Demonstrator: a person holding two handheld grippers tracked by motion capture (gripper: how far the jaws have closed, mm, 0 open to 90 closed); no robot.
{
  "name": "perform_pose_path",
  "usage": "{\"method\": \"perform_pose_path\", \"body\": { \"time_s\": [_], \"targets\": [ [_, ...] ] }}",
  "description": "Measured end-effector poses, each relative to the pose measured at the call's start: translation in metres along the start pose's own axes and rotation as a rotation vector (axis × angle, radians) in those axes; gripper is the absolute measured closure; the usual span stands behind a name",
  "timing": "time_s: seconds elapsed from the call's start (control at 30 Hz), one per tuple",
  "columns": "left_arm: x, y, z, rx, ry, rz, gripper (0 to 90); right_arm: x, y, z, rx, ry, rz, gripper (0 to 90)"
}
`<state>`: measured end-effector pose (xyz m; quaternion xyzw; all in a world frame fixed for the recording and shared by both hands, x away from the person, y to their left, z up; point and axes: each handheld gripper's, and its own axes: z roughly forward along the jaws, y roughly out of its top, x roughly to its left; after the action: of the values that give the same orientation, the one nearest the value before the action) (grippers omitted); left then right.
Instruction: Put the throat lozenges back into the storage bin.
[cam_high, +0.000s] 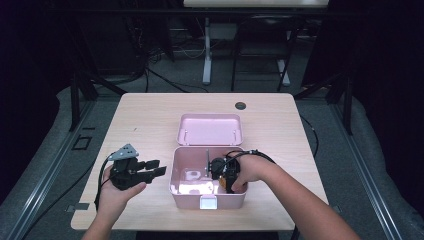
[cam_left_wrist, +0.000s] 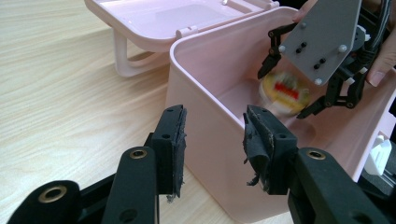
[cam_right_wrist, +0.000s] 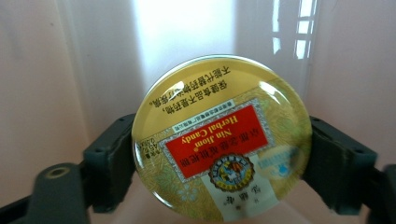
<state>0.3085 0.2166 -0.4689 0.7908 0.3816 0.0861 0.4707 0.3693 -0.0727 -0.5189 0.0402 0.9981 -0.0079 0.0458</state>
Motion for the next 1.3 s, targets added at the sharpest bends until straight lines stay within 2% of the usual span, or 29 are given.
{"method": "perform_pose_path", "body": {
  "time_s": [0.13, 0.43, 0.5, 0.67, 0.77, 0.97, 1.2, 1.3],
  "targets": [
    [0.000, 0.000, -0.001, 0.003, 0.000, -0.002, 58.2, -0.001, 0.000, -0.002, -0.015, -0.002, 0.024, 13.1],
    [-0.001, 0.000, 0.000, 0.001, -0.001, -0.001, 58.1, 0.000, -0.001, -0.009, -0.033, 0.012, 0.029, 13.7],
    [-0.001, 0.000, 0.000, 0.001, -0.001, -0.001, 58.1, 0.000, -0.002, -0.013, -0.029, 0.005, 0.019, 13.7],
    [-0.001, 0.000, -0.001, -0.001, -0.001, 0.002, 58.1, 0.000, -0.003, -0.024, -0.049, 0.001, 0.030, 14.1],
    [-0.001, 0.000, -0.001, -0.001, -0.001, 0.002, 58.1, 0.000, -0.003, -0.029, -0.042, -0.015, 0.031, 14.0],
    [-0.001, 0.000, 0.000, -0.001, -0.005, 0.006, 58.0, 0.001, -0.002, -0.041, -0.050, -0.001, 0.044, 14.4],
    [-0.003, 0.000, 0.002, 0.003, -0.008, 0.004, 57.9, 0.001, 0.000, -0.055, -0.055, -0.013, 0.042, 15.3],
    [-0.003, 0.000, 0.001, 0.002, -0.007, 0.007, 57.9, 0.002, 0.001, -0.062, -0.060, -0.006, 0.058, 16.8]
  ]
}}
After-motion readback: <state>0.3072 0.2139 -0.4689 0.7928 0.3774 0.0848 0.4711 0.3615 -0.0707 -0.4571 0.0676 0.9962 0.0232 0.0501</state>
